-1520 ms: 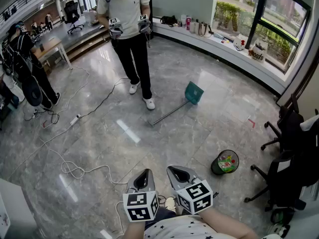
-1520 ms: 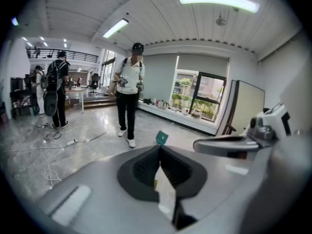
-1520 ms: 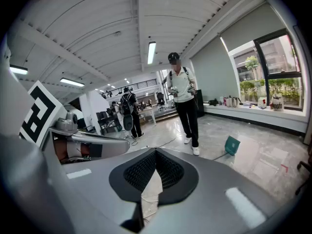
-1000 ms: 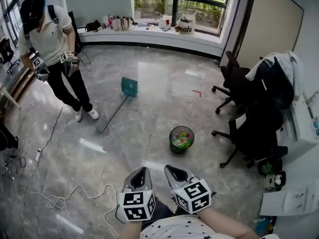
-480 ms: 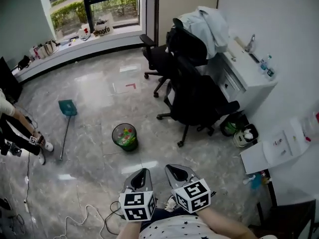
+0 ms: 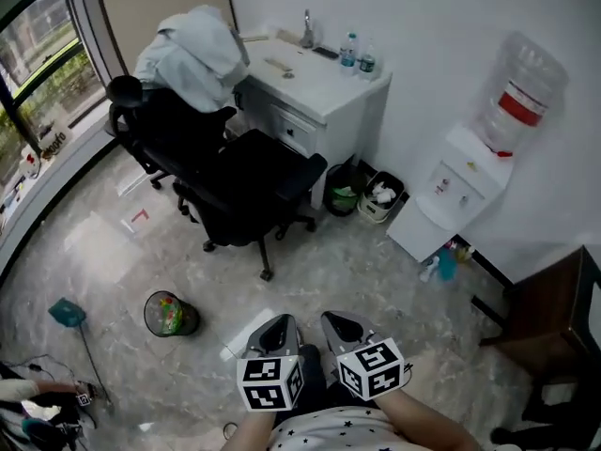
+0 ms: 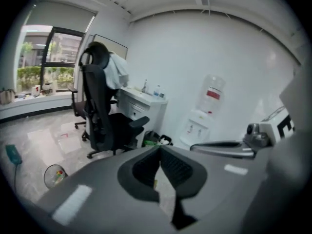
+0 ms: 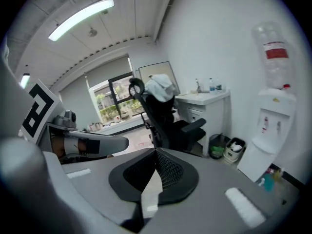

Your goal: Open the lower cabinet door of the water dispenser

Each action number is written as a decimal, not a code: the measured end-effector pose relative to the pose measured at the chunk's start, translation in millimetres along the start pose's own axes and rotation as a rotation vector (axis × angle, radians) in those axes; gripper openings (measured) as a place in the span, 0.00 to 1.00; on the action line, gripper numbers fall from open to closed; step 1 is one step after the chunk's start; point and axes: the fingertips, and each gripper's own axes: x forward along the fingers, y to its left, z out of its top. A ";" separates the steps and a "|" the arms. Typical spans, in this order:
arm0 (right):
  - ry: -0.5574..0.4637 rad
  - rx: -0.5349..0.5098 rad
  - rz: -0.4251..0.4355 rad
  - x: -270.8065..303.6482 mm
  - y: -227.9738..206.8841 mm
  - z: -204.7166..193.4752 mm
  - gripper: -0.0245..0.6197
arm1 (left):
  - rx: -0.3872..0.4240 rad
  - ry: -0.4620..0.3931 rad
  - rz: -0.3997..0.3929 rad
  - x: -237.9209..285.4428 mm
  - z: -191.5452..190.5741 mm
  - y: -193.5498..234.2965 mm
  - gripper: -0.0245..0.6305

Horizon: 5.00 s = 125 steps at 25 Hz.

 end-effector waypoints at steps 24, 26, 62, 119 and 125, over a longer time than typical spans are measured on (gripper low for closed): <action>-0.039 0.487 -0.665 -0.3 -436.5 -24.8 0.03 | 0.404 0.355 -0.511 401.5 24.0 -231.7 0.05; -0.034 0.531 -0.696 3.6 -471.1 -45.7 0.03 | 0.437 0.386 -0.527 434.3 7.2 -245.4 0.05; 0.080 0.444 -0.766 106.9 -850.3 -320.0 0.48 | 0.454 0.560 -0.521 709.3 -248.6 -309.6 0.05; 0.110 0.772 -0.597 127.9 -498.5 -261.6 0.03 | 0.479 0.695 -0.367 543.3 -207.3 -167.1 0.05; 0.115 0.750 -0.591 123.1 -505.2 -263.2 0.03 | 0.484 0.707 -0.382 540.6 -213.5 -177.9 0.05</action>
